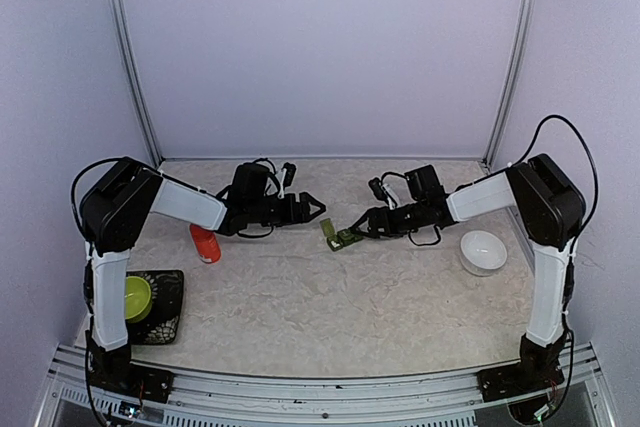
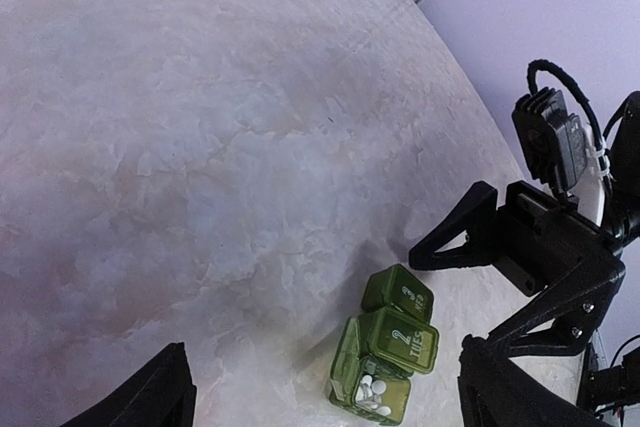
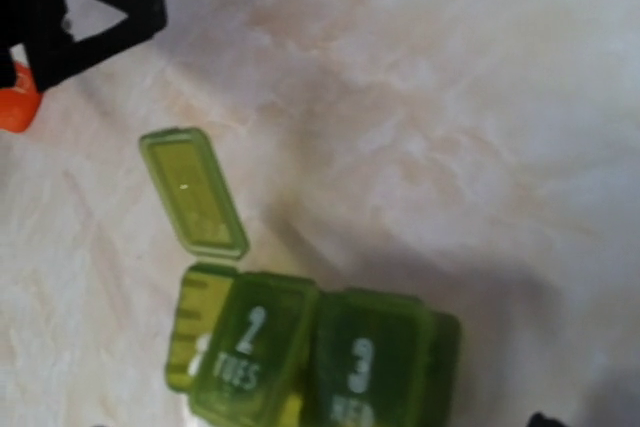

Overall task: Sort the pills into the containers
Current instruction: Adjust the pill container at the center of the board.

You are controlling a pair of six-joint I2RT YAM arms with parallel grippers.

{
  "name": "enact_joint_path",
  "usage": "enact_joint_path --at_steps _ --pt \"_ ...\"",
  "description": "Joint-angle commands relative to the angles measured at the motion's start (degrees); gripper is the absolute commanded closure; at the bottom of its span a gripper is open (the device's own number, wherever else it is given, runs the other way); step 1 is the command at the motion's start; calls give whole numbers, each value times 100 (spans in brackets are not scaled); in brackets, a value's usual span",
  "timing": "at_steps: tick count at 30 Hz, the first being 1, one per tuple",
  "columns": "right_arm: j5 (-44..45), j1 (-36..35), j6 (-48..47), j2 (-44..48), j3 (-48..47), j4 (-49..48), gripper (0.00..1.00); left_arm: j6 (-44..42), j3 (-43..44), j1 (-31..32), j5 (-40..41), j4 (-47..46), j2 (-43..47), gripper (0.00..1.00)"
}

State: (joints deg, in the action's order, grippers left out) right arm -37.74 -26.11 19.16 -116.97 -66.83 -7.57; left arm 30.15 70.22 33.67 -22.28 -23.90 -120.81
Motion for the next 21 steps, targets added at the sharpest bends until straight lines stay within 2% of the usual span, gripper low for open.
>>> enact_joint_path --at_steps 1,7,13,17,21 --pt "-656 -20 78 -191 23 -500 14 42 -111 -3 -202 -284 42 11" --pt "-942 -208 30 -243 110 -594 17 78 -228 -9 -135 -313 168 12" --pt "-866 -522 -40 -111 325 -652 18 52 -328 -76 -120 -304 275 12" --pt "-573 -741 -284 -9 449 -538 18 35 -319 -174 -305 -328 257 12" --pt "245 -799 -767 296 701 -387 15 -99 -180 -265 -566 -261 175 12"
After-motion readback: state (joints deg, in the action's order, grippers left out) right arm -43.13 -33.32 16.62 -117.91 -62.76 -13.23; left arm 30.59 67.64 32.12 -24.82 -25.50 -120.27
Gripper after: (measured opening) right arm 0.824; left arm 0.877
